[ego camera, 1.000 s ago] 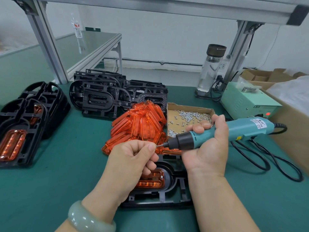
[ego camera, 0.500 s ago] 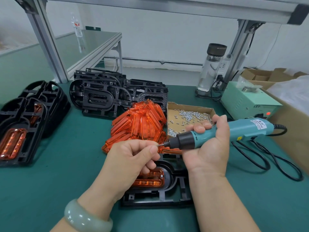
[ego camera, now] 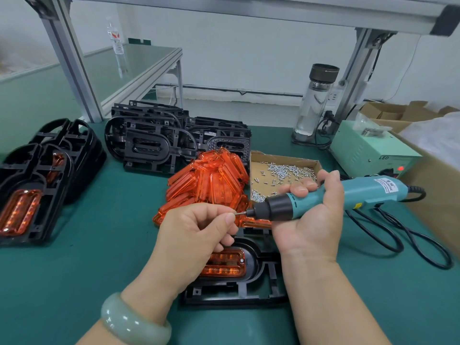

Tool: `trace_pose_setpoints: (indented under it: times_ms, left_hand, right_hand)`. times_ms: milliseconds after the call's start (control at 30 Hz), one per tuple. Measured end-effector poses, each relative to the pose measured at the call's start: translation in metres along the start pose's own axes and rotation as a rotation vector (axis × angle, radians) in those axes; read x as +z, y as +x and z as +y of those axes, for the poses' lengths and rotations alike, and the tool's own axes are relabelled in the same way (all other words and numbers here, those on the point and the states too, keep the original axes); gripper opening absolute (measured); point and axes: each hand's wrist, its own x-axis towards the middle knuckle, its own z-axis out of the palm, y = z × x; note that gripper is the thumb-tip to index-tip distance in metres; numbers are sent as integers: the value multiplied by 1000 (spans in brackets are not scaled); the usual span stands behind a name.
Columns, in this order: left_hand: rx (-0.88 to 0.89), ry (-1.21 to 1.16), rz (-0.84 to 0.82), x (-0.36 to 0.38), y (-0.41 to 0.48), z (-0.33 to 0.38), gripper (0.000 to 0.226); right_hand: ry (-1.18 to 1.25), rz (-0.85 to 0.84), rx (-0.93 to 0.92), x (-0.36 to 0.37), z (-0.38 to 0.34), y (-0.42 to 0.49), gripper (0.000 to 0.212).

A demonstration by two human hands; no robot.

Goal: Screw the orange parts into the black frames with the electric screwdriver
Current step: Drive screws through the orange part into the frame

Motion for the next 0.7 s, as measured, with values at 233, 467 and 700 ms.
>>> trace_pose_setpoints:
  times_ms: [233,467,700]
  left_hand:
    - [-4,5,-94,-8,0,4,21]
    - [-98,633,-228,-59,10,-4,19]
    - [-154,724,-431,-56,9,-9,33]
  right_hand:
    - [-7,-10,11,-3,-2,3,16]
    - [-43,8,1,-5,-12,12,16]
    - [-120,-22,15,-6,-12,14,15]
